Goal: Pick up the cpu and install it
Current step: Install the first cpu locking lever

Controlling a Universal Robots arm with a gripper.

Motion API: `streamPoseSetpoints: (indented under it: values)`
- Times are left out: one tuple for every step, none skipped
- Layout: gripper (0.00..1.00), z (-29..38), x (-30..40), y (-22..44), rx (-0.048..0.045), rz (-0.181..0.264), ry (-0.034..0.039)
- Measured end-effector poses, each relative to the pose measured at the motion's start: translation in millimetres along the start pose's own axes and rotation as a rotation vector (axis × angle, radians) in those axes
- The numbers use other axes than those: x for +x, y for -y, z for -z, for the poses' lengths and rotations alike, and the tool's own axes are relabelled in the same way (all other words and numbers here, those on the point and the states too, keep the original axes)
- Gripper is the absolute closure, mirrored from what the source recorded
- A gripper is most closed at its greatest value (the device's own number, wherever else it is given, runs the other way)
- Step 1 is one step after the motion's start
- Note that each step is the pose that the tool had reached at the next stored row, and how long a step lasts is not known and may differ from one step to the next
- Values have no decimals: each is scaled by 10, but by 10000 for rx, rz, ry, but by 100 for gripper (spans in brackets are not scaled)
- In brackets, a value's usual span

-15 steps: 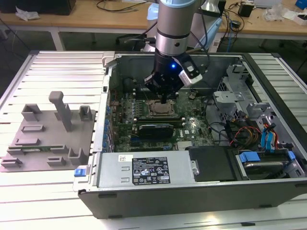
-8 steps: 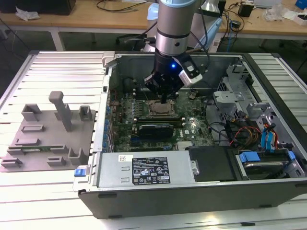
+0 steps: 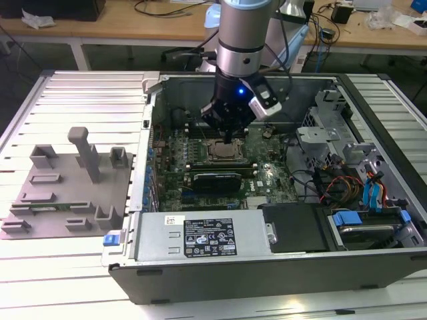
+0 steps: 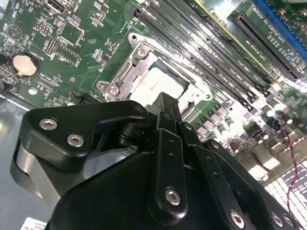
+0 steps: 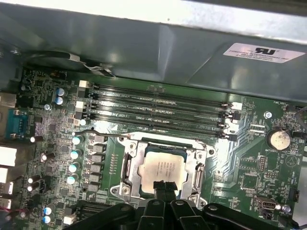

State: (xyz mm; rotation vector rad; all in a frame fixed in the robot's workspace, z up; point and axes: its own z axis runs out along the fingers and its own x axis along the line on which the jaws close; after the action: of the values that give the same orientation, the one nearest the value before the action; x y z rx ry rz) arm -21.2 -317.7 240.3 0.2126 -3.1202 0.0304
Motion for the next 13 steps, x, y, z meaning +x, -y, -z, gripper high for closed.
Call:
streamPoseSetpoints:
  values:
    - [89, 20, 0, 0, -4, 0, 3]
    - [89, 47, 1, 1, -2, 0, 1]
    - [89, 82, 1, 1, -3, 0, 1]
    - [89, 109, 2, 2, -2, 0, 2]
    - [89, 149, 2, 2, -2, 0, 2]
    - [89, 204, 3, 3, -3, 0, 2]
    - [89, 294, 4, 5, -3, 0, 2]
    - [89, 331, 5, 5, -2, 1, 1]
    - [89, 331, 4, 5, -5, 1, 3]
    - [89, 332, 5, 5, -5, 0, 3]
    - [89, 332, 5, 5, -5, 1, 3]
    - [89, 332, 16, 3, -4, 1, 2]
    - [89, 332, 33, 1, -4, 1, 1]
